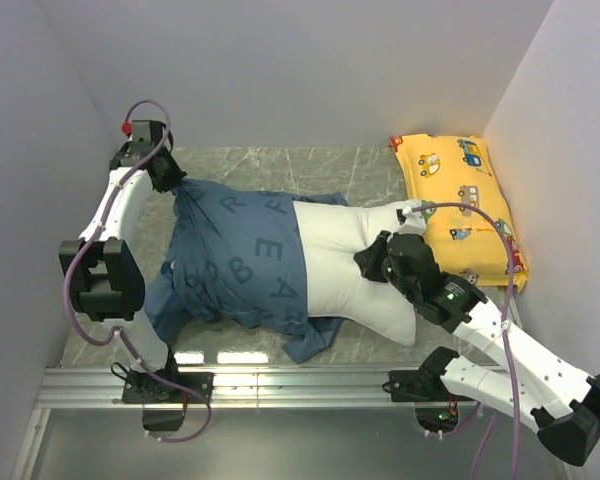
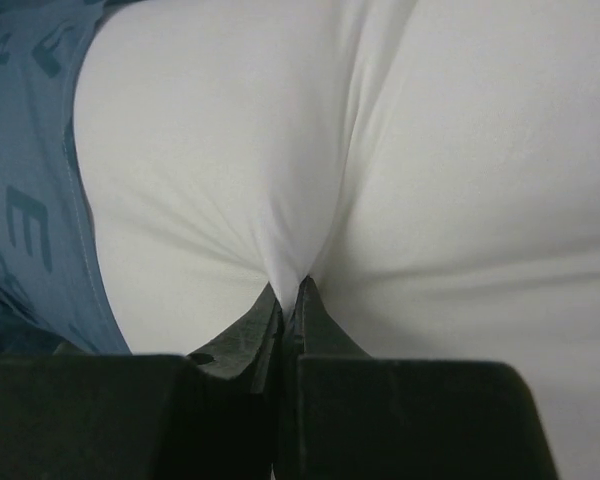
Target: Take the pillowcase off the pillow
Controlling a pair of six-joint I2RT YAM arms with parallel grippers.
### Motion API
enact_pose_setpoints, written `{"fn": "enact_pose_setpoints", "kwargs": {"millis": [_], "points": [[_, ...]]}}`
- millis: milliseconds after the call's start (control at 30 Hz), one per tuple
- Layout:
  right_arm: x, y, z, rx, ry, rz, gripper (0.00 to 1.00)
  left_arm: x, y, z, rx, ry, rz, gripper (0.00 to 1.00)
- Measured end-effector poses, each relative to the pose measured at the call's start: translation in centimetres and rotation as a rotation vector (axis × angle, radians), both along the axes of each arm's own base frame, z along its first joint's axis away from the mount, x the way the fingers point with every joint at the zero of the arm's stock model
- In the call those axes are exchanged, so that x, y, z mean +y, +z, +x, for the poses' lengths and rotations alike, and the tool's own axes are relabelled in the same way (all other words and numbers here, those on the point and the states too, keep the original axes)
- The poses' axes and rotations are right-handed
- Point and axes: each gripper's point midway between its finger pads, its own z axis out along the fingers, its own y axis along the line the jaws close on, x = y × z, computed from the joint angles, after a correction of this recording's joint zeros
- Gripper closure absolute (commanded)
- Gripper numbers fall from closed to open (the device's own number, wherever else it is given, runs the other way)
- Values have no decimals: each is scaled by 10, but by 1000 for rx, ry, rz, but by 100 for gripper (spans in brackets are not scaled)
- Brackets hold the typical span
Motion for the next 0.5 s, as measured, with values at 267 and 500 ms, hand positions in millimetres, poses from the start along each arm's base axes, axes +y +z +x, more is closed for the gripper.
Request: {"fn": "enact_pose_setpoints", "kwargs": {"millis": [267,500], "points": [[-8,-1,-7,29,13,-20,100,1,-7,-9,40,13,-243,100],[6,-27,9,107,33,-62,100,-20,21,19,-55,-107,-172,69]]}}
